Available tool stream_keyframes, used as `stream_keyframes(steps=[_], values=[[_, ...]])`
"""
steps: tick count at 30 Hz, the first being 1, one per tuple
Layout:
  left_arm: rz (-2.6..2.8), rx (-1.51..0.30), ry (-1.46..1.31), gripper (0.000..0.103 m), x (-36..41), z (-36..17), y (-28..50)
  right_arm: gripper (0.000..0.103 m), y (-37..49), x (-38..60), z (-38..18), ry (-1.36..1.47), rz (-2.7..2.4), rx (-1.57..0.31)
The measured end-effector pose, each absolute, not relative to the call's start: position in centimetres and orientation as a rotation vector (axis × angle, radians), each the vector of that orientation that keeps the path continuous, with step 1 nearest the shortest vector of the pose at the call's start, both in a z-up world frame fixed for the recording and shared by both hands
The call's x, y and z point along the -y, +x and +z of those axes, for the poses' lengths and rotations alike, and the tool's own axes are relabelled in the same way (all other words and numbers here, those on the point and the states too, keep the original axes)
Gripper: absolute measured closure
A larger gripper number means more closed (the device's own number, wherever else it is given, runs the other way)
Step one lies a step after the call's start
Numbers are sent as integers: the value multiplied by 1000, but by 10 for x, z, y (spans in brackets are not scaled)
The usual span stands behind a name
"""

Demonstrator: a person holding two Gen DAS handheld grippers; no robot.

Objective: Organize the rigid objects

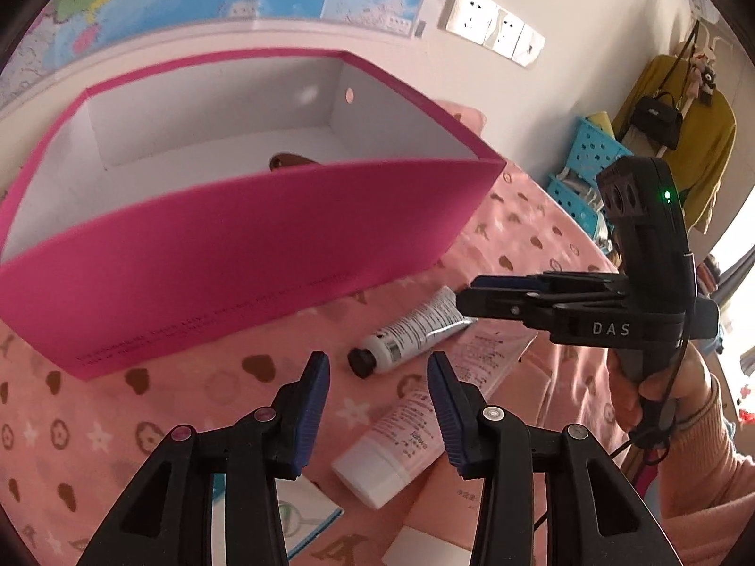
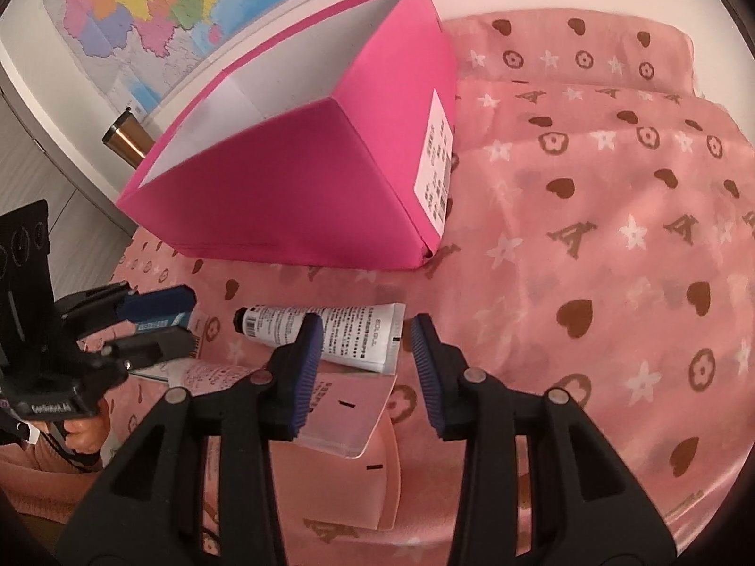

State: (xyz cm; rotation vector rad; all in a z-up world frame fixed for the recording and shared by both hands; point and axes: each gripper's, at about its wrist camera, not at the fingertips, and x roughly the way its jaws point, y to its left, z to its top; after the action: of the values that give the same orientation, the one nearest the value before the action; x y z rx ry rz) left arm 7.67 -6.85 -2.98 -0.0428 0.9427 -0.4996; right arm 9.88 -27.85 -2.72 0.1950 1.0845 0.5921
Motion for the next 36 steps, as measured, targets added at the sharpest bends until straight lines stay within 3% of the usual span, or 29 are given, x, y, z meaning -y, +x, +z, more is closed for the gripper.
stream_keyframes(steps=[11,36], values=[[-541,-995,-63,67,78,-42,83,62,100,275,-34,204,588,-1092],[-542,-990,-70,66,80,-37,83,56,86,274,-17,216,608,-1030]])
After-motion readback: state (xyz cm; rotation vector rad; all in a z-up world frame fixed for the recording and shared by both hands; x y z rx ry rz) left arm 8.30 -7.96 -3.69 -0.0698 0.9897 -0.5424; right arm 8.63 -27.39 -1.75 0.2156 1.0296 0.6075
